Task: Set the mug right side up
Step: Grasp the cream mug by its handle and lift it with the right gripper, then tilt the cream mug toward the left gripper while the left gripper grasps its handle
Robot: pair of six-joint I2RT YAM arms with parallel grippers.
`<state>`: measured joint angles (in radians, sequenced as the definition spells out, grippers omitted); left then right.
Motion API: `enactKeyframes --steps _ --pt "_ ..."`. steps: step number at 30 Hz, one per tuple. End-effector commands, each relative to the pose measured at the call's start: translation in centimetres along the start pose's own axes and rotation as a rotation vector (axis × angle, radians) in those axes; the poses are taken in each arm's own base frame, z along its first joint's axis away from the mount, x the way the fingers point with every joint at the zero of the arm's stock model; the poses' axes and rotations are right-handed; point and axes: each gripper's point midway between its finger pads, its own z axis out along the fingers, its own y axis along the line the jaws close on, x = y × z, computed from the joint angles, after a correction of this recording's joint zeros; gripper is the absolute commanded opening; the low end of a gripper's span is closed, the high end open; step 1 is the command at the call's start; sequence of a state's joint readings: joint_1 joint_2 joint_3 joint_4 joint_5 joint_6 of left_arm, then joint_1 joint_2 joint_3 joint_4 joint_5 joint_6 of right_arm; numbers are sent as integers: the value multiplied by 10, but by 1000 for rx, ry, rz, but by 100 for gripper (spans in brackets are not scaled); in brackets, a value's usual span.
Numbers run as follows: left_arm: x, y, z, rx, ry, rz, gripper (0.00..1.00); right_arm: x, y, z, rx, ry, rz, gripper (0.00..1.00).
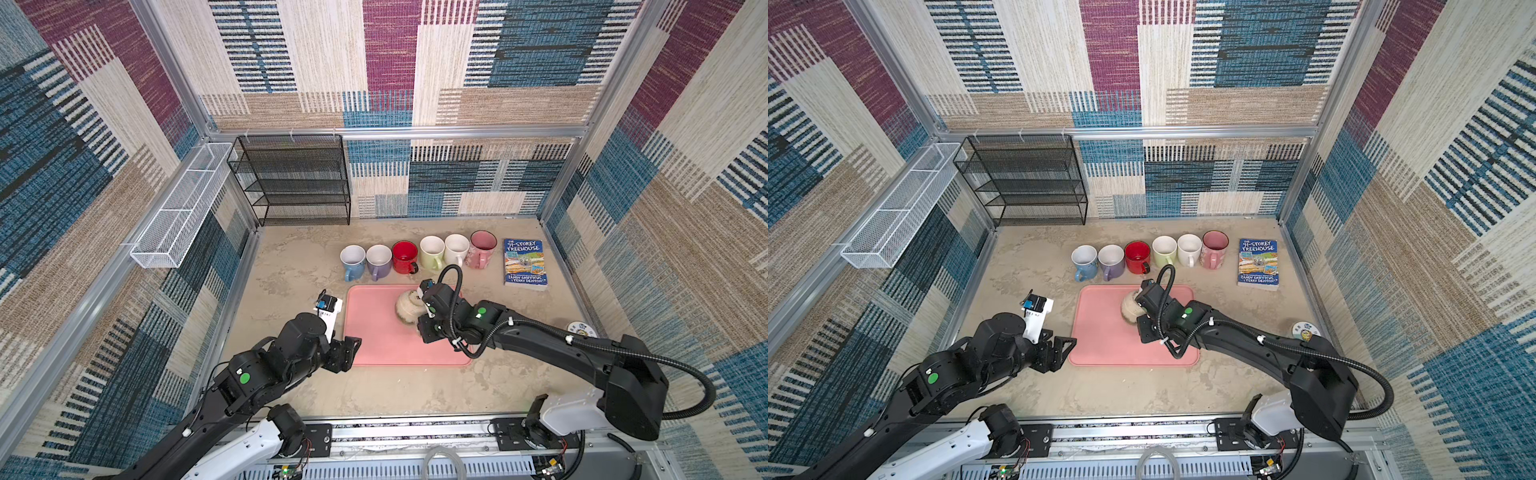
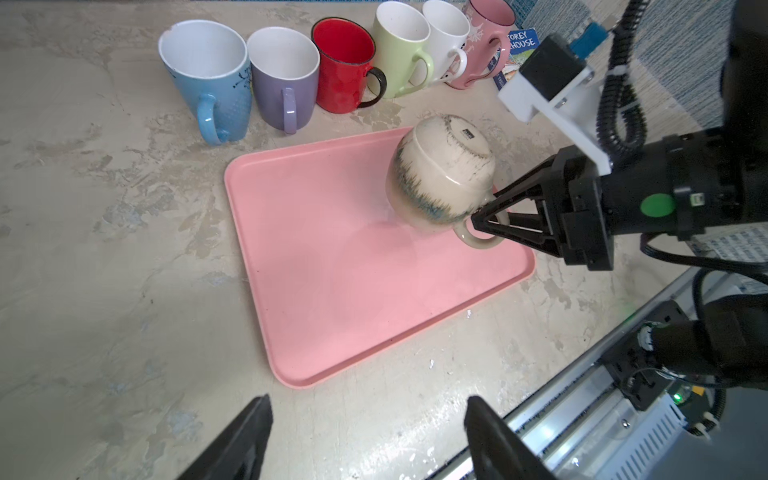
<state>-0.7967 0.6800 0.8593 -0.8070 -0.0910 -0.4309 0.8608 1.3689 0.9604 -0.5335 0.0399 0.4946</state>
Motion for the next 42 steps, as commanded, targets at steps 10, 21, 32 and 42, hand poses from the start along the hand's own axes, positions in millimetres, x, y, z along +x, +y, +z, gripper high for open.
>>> enactKeyframes --steps 10,21,32,42 --pt "-6 -50 30 311 -82 -122 73 -48 39 -65 -480 -328 26 0" --pt "-19 -77 63 486 -171 -208 59 -64 49 -106 -800 -473 38 0" --pt "-48 -108 82 670 -232 -257 50 -66 61 -119 -945 -487 8 0" --pt "-73 -114 65 742 -367 -242 48 -66 66 -127 -1028 -475 16 0"
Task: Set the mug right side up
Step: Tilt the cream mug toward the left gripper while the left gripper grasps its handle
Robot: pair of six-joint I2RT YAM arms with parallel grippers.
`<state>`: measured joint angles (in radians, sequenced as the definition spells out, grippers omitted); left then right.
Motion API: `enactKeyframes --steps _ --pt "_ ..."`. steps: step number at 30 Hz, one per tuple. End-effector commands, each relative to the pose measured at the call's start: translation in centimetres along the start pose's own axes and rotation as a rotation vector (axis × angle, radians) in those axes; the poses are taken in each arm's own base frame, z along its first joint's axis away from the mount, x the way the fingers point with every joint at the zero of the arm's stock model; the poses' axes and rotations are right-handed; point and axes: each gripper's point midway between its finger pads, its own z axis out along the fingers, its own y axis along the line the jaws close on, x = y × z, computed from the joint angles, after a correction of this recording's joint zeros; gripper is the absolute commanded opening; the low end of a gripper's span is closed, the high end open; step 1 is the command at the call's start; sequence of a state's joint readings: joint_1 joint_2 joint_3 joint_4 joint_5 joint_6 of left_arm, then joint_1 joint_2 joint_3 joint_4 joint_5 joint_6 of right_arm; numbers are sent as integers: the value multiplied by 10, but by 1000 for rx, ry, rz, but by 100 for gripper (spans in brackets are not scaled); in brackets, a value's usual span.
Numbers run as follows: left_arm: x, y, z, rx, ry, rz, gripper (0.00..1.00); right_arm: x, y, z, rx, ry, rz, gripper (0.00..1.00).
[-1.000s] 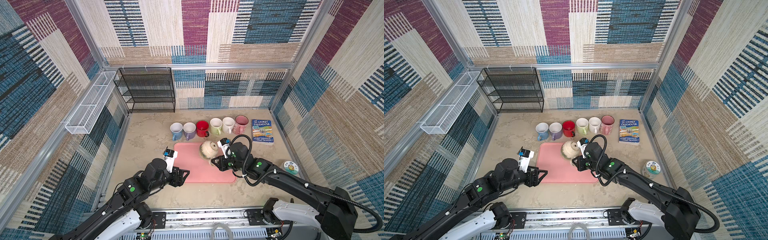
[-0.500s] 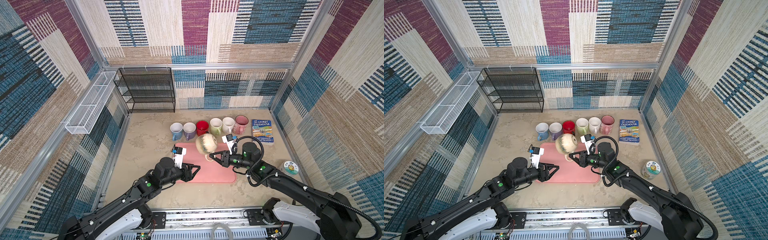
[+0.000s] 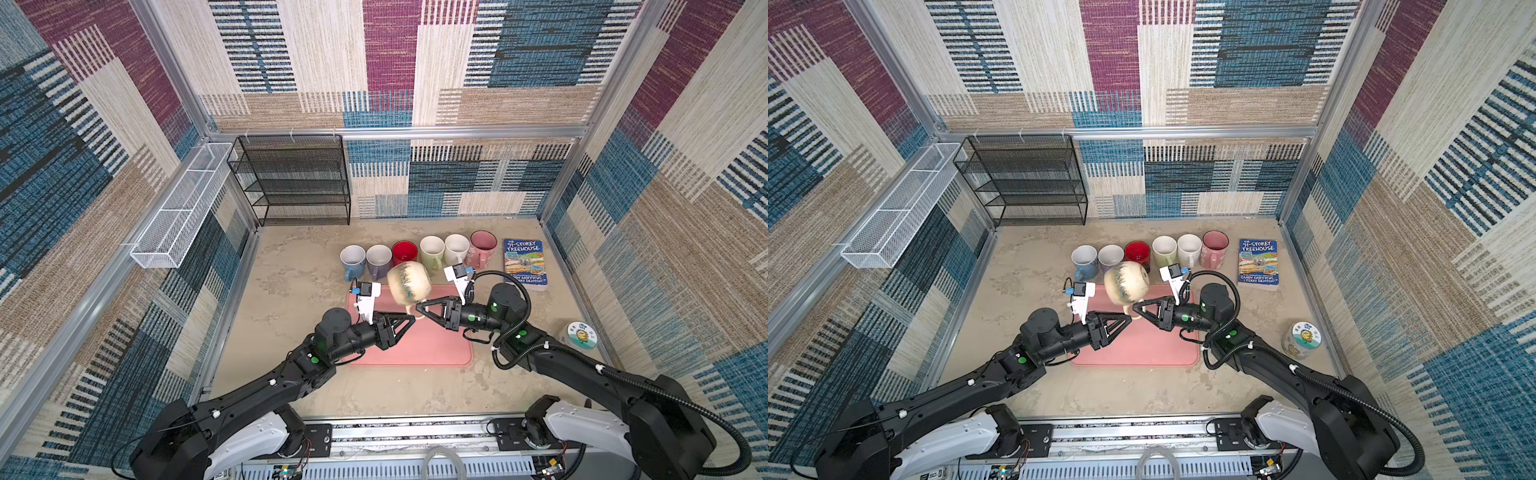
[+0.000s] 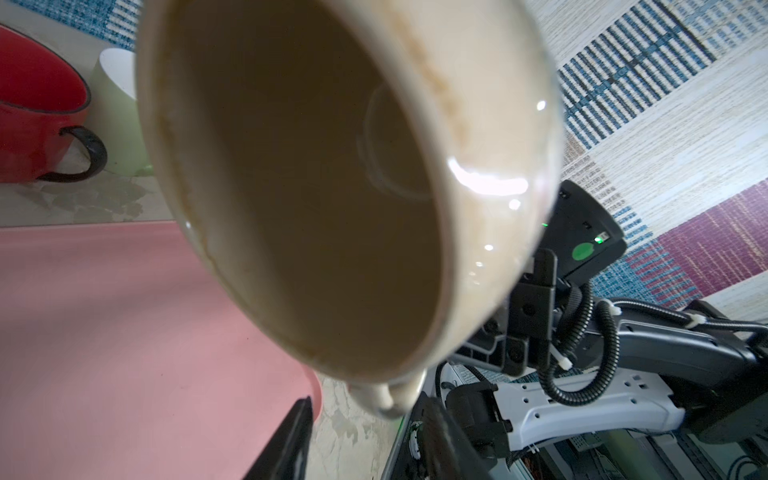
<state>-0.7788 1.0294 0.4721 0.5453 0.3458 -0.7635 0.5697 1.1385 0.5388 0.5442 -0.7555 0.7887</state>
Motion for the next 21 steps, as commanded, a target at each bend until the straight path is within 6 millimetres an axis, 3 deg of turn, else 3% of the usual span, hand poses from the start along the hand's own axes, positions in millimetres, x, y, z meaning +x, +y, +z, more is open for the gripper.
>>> enactKeyframes --steps 1,6,10,17,21 --pt "-18 -17 -2 72 -78 21 48 -15 32 -3 -132 -47 -80 0" --pt "-21 -18 -1 82 -95 23 39 -15 40 -4 -173 -48 -66 0" --pt "-24 -19 -1 88 -110 23 24 -13 42 -5 -197 -48 -50 0" --pt "-26 -20 0 101 -122 22 24 -8 38 -4 -208 -37 -25 0" --pt "-26 -24 3 136 -117 17 31 -7 35 -3 -203 -33 -18 0"
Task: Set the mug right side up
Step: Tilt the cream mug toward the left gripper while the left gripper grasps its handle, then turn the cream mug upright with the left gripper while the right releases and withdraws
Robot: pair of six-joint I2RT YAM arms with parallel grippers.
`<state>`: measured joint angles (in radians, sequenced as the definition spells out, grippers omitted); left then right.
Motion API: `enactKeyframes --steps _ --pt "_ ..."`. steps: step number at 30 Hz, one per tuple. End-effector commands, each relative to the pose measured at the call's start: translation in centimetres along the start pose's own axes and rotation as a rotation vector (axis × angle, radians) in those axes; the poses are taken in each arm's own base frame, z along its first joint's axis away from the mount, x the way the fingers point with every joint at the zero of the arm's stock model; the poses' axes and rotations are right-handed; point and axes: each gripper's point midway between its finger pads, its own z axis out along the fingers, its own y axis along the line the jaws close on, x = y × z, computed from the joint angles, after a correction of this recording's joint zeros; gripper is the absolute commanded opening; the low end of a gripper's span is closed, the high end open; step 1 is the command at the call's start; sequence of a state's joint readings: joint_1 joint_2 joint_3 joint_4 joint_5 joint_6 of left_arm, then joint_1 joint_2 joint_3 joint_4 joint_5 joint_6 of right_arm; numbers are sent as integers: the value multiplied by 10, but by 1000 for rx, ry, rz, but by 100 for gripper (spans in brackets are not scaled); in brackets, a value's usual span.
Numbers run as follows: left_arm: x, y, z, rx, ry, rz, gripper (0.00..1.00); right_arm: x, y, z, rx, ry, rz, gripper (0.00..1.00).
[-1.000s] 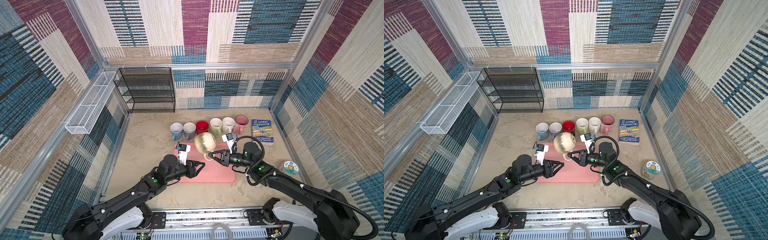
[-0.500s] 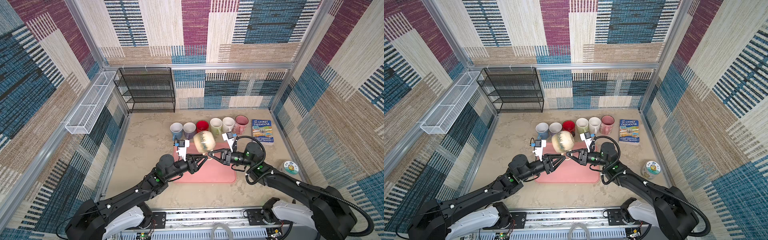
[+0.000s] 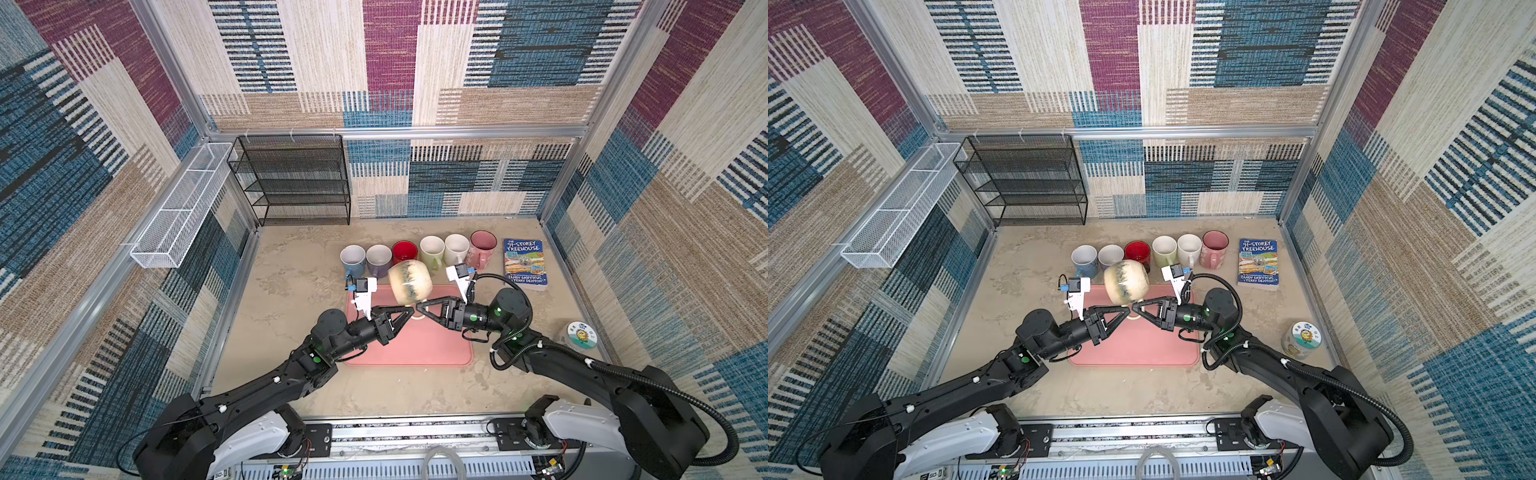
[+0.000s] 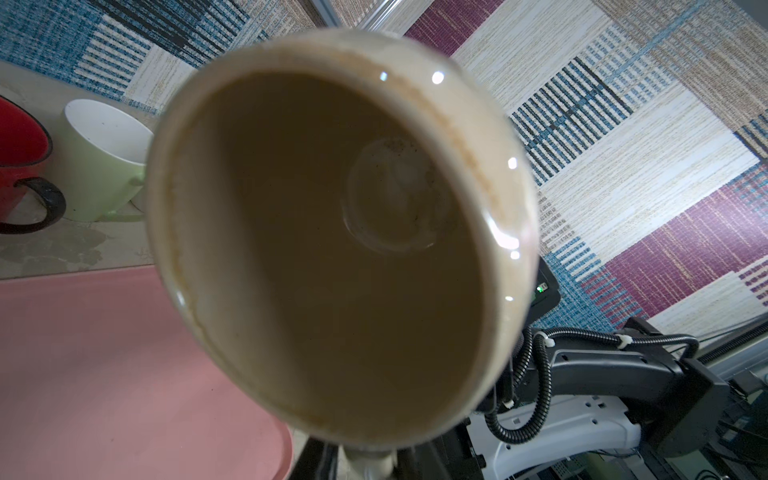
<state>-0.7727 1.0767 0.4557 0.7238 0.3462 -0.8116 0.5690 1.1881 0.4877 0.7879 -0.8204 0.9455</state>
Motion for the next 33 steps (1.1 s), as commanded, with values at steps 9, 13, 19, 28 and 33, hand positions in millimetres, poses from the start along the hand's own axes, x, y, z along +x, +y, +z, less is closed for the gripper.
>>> enactKeyframes --steps 9,13,19,28,33 --pt "-10 -22 6 120 -27 22 23 -5 15 2 -77 -9 -61 0" --pt "-11 -24 6 126 -31 28 11 -1 5 4 -64 1 -40 0" --pt "-10 -25 5 142 -32 23 0 2 -5 6 -46 8 -25 0" --pt "-5 -11 -6 81 -52 21 0 -1 -27 12 66 27 -37 9" --pt "0 8 -18 -5 -65 18 0 4 -39 13 102 45 -34 28"
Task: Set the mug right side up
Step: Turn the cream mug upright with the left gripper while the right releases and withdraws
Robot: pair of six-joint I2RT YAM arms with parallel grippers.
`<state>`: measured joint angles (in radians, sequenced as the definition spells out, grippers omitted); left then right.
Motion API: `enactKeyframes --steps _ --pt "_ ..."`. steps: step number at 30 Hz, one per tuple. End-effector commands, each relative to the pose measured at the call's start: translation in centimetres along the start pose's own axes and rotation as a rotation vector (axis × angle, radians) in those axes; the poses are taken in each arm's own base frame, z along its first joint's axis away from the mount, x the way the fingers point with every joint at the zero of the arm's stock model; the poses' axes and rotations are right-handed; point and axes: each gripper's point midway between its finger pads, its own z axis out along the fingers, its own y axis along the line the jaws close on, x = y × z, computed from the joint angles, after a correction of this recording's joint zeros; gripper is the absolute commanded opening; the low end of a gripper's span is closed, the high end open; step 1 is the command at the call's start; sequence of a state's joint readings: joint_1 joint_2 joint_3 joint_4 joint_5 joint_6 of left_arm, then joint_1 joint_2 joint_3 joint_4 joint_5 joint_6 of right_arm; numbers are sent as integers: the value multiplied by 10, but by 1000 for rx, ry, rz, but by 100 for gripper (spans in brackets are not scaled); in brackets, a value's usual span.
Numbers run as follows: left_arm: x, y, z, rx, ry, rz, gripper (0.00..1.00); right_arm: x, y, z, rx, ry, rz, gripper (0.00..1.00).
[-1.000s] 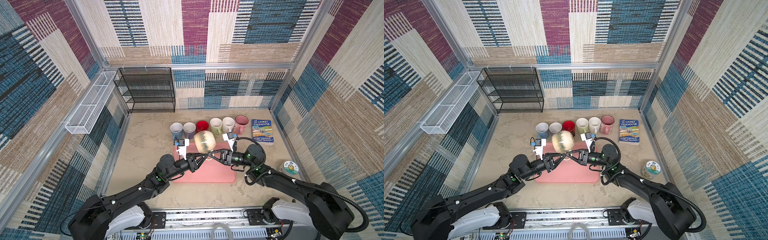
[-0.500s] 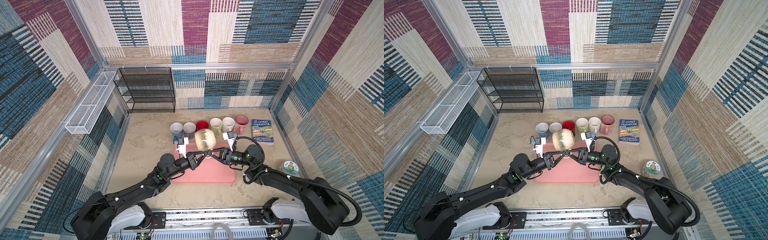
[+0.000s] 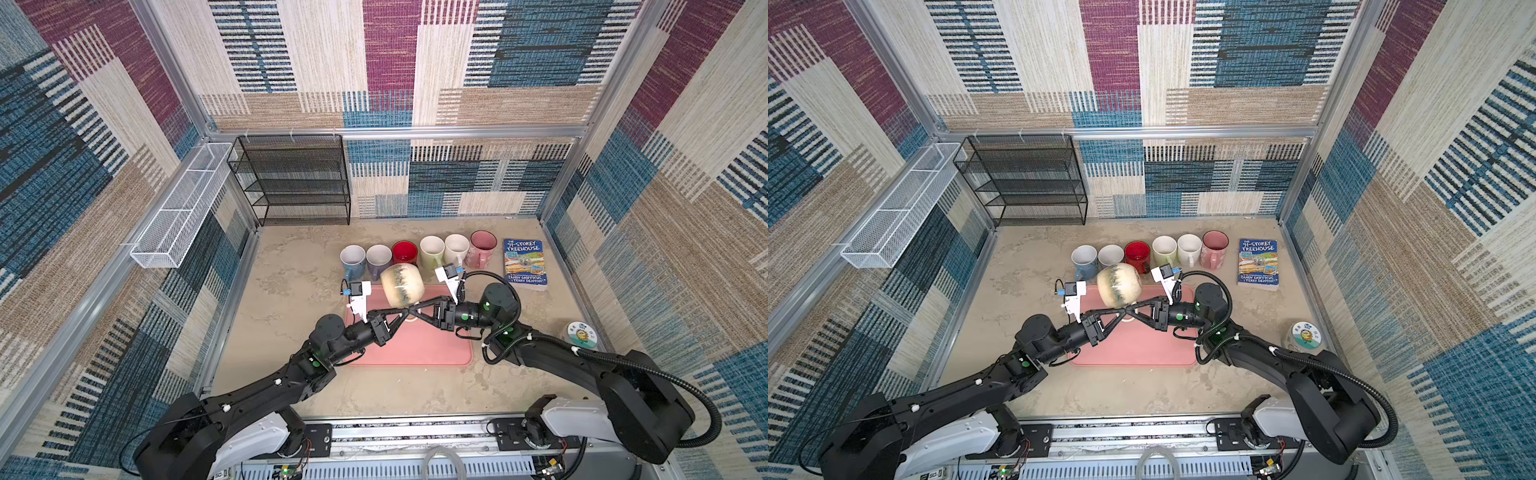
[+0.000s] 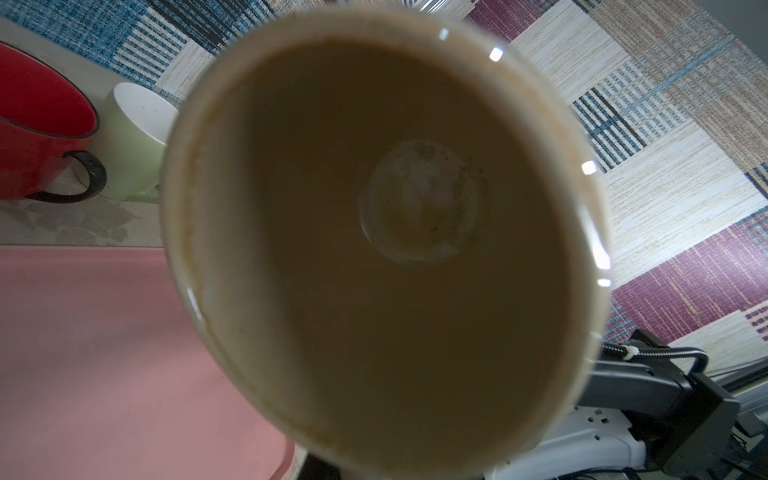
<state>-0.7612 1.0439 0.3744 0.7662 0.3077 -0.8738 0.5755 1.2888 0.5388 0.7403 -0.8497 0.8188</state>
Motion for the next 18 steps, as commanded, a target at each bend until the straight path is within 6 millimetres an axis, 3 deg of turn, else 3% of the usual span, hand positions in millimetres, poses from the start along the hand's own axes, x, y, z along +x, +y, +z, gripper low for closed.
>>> enactKeyframes --steps 1,9,18 --pt "-5 -6 -7 28 -36 80 0 -2 -18 0 74 -20 25 30" --pt "1 21 -24 -68 -66 52 0 0 -23 1 89 -3 19 47" --pt "-2 67 -52 -327 -50 1 0 4 -39 0 176 18 -6 50"
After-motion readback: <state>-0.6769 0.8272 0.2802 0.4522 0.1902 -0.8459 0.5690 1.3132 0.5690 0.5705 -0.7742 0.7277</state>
